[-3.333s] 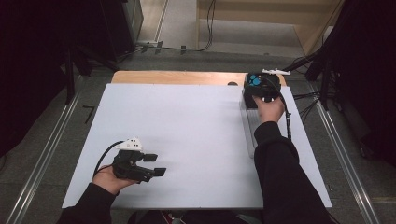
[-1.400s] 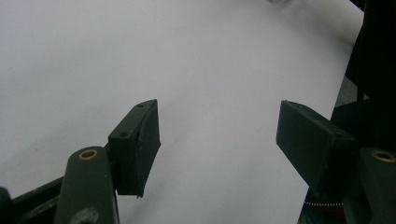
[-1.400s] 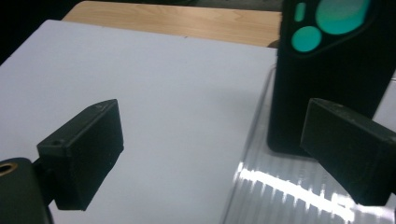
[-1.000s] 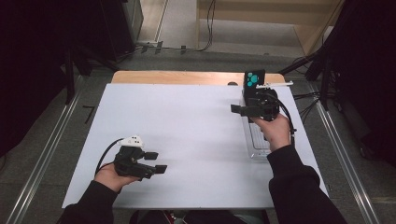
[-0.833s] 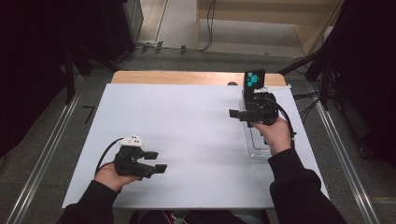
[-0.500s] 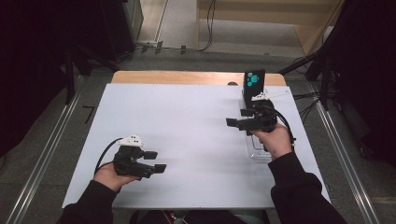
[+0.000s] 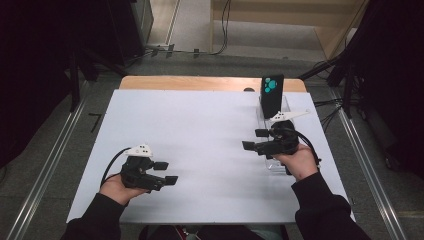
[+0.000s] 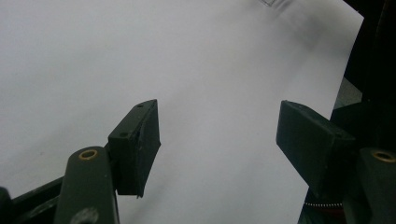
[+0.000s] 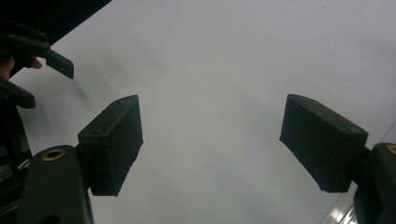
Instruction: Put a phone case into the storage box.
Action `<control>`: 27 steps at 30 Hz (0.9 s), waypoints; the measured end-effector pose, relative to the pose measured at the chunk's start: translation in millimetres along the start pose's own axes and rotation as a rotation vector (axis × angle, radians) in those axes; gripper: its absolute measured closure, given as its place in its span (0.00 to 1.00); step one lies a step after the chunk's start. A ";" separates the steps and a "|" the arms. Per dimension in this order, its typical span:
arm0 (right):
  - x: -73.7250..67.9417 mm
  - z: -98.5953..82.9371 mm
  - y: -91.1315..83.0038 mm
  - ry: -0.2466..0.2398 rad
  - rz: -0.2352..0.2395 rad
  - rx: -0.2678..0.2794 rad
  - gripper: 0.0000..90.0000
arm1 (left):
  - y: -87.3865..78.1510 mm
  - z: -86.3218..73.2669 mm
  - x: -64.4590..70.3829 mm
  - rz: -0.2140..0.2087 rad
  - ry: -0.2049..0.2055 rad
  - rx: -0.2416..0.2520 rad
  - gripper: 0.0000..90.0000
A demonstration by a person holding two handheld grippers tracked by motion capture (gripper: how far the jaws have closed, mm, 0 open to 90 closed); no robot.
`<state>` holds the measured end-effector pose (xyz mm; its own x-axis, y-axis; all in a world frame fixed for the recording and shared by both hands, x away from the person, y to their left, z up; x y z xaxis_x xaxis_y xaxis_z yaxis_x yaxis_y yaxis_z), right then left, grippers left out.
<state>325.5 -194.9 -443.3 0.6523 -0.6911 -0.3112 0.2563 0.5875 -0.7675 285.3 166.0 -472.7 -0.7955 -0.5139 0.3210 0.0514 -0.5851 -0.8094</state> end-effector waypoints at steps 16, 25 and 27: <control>-12.8 -41.9 6.0 -0.065 -0.020 -0.046 0.24 | -0.1 1.1 3.6 0.000 0.008 0.009 0.34; -13.5 -62.4 4.6 -0.078 -0.025 -0.060 0.24 | -1.3 -4.9 4.9 -0.001 0.005 0.020 0.34; -13.2 -66.6 4.3 -0.079 -0.024 -0.063 0.24 | -1.3 -6.3 4.7 0.003 0.008 0.017 0.34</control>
<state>270.5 -211.3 -479.8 0.7016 -0.6678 -0.2487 0.2288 0.5417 -0.8088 277.7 168.3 -473.2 -0.8002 -0.5108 0.3144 0.0638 -0.5938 -0.8021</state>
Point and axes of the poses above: each handheld gripper's, and its own axes: y roughly forward along the jaws, z roughly out of its top, x roughly to its right, the point moved 4 cm from there along y, roughly forward along the jaws, and after that the axes turned 14 degrees about -x, right-handed, at the moved point
